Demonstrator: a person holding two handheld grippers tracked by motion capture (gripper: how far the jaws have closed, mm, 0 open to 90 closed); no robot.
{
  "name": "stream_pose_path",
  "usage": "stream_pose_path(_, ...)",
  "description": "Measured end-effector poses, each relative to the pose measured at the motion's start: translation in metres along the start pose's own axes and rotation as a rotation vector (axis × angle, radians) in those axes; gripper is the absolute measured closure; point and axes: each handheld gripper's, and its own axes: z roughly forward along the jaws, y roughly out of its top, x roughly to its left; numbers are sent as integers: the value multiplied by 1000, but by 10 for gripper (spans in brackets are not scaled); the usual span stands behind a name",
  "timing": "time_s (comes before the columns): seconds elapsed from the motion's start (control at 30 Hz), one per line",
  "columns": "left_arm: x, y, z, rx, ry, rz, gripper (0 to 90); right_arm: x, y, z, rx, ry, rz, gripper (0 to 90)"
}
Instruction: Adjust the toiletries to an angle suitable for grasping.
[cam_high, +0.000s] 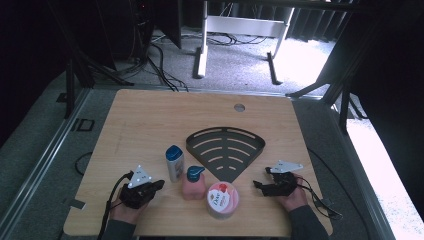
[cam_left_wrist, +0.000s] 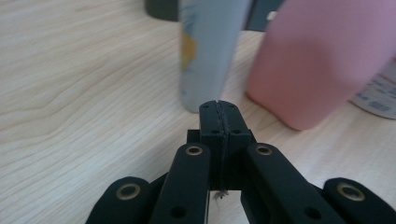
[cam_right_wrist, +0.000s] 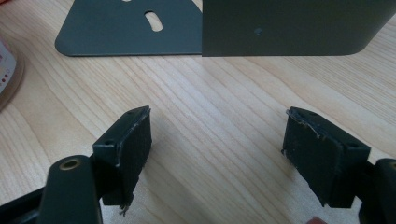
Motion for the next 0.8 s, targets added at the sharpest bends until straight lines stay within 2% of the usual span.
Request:
stream_pose_path(0.3,-5,7,8,8,-8,30,900,0,0,0,0,-3,4,233)
stream_pose_path(0.47,-8,16,17,13,7,62,900,1,0,0,0,-4,4,233)
stream_pose_path(0.8,-10,28,31,26,13,85,900,1,0,0,0,-5,5,233)
